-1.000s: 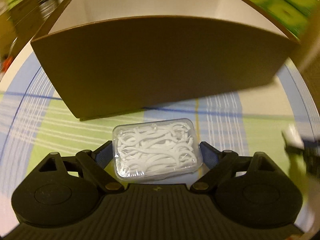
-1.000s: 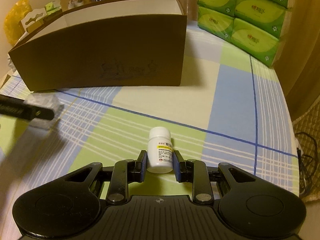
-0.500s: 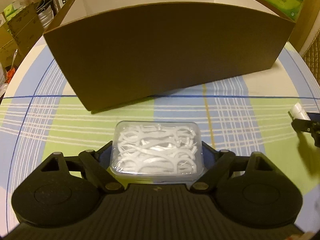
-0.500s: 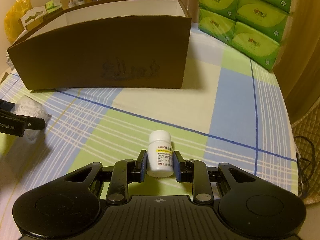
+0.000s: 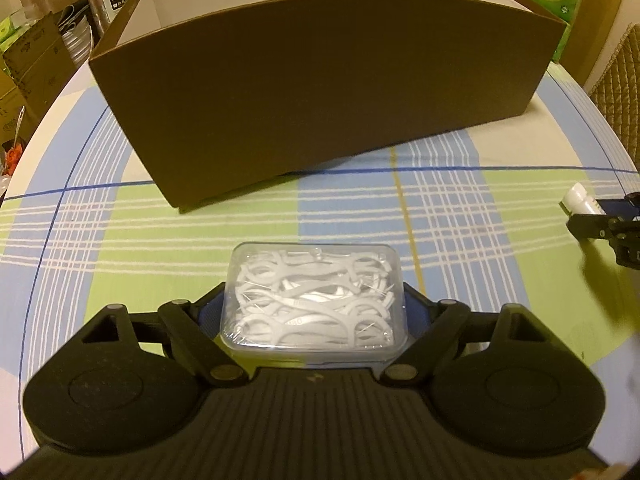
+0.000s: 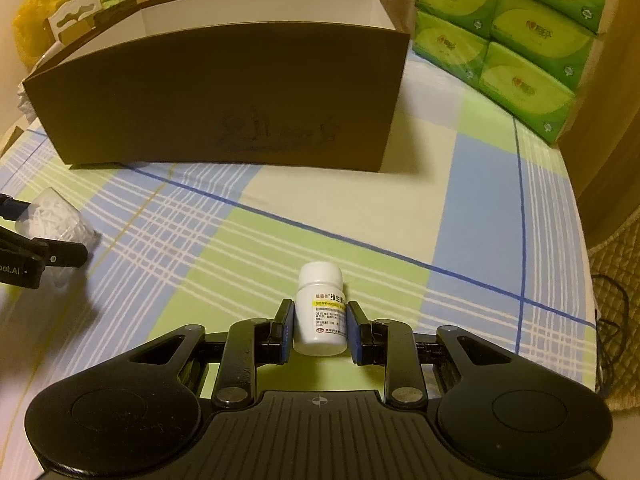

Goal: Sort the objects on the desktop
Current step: 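Carry the floss case in the left tool and the pill bottle in the right tool into the box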

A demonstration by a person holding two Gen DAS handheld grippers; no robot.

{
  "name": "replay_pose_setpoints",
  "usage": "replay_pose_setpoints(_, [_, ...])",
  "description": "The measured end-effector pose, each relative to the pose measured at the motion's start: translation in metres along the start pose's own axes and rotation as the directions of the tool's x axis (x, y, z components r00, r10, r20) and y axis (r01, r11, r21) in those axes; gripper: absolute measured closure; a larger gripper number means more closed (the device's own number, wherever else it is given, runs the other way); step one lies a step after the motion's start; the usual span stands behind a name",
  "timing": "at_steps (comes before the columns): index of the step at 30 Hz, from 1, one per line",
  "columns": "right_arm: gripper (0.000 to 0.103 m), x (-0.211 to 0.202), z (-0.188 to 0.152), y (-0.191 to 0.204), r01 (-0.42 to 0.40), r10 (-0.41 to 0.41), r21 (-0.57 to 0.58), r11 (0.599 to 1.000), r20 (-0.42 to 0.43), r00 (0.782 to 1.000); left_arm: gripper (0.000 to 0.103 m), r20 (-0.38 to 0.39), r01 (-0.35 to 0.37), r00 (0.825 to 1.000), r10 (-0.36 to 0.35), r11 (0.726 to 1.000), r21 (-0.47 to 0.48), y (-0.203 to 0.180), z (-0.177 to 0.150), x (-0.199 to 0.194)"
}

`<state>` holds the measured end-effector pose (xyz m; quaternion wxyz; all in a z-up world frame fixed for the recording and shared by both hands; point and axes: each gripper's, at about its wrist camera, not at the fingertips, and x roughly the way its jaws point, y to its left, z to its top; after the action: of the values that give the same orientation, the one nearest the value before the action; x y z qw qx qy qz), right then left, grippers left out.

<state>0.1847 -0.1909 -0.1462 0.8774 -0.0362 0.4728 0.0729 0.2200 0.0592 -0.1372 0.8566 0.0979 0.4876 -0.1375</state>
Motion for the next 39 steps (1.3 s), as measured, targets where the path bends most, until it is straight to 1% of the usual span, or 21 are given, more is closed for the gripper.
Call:
replay_pose_setpoints(6, [0.079,-0.002,-0.001,0.007,-0.011,0.011,-0.022,1.000,-0.013,1.000,0.020,-0.003,0.006,1.000,-0.006,1.000,-0.009,0.003,-0.007,-0.007])
replay_pose_setpoints(10, [0.079,-0.003,0.000,0.015,-0.045,0.044,-0.037,0.998,-0.042,0.998,0.020,0.005,0.015,1.000,-0.015,1.000,-0.020,0.006,-0.010,-0.018])
replay_pose_setpoints(15, [0.079,-0.010,0.006,0.029,-0.141,0.139,-0.032,0.990,-0.058,0.989,0.020,0.043,0.031,0.999,-0.029,0.999,-0.028,0.012,-0.006,-0.039])
replay_pose_setpoints(20, [0.079,-0.027,0.027,0.042,-0.252,0.252,-0.052,0.966,-0.011,0.968,0.020,0.104,0.045,0.994,-0.043,0.999,-0.017,0.018,0.007,-0.065])
replay_pose_setpoints(22, [0.079,-0.037,0.040,0.043,-0.291,0.292,-0.054,0.955,0.017,0.956,0.020,0.132,0.053,0.990,-0.052,0.999,-0.009,0.020,0.015,-0.076])
replay_pose_setpoints(25, [0.079,-0.050,0.060,0.042,-0.329,0.333,-0.061,0.942,0.068,0.940,0.020,0.179,0.044,0.983,-0.049,0.999,0.027,0.019,0.031,-0.095])
replay_pose_setpoints(29, [0.079,-0.062,0.090,0.035,-0.353,0.360,-0.075,0.933,0.123,0.925,0.020,0.239,0.054,0.968,-0.072,0.995,0.079,0.018,0.055,-0.111])
replay_pose_setpoints(34, [0.079,-0.063,0.130,0.030,-0.316,0.331,-0.106,0.943,0.181,0.926,0.020,0.272,0.065,0.958,-0.092,0.992,0.108,0.020,0.093,-0.110])
replay_pose_setpoints(37, [0.079,-0.055,0.155,0.025,-0.297,0.314,-0.108,0.949,0.206,0.927,0.020,0.272,0.070,0.957,-0.101,0.990,0.120,0.023,0.119,-0.098])
replay_pose_setpoints(39, [0.079,-0.047,0.171,0.021,-0.279,0.296,-0.106,0.954,0.212,0.931,0.020,0.260,0.073,0.960,-0.102,0.990,0.117,0.026,0.136,-0.088])
